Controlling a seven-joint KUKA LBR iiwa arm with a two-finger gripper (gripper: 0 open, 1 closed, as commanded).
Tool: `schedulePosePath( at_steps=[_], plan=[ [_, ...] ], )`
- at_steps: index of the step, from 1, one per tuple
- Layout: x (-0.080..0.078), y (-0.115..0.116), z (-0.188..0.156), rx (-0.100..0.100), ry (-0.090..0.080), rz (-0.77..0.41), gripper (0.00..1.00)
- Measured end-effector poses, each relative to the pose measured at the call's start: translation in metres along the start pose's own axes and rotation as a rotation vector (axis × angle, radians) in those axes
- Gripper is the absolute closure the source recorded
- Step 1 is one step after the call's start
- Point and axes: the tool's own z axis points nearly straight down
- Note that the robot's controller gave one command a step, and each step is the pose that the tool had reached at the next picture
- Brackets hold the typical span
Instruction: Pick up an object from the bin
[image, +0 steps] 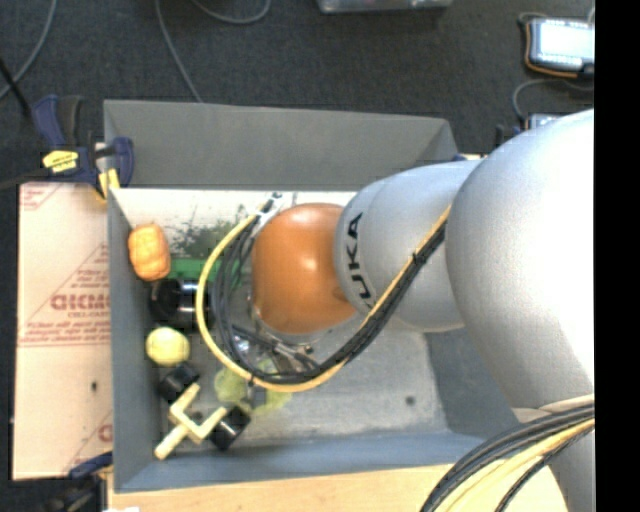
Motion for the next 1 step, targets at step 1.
schedulePosePath(
  at_steps=[1],
  plan=[
    [-0.0018, -0.0002, -0.0154, 0.000, -0.005, 0.000, 1.00]
  ],
)
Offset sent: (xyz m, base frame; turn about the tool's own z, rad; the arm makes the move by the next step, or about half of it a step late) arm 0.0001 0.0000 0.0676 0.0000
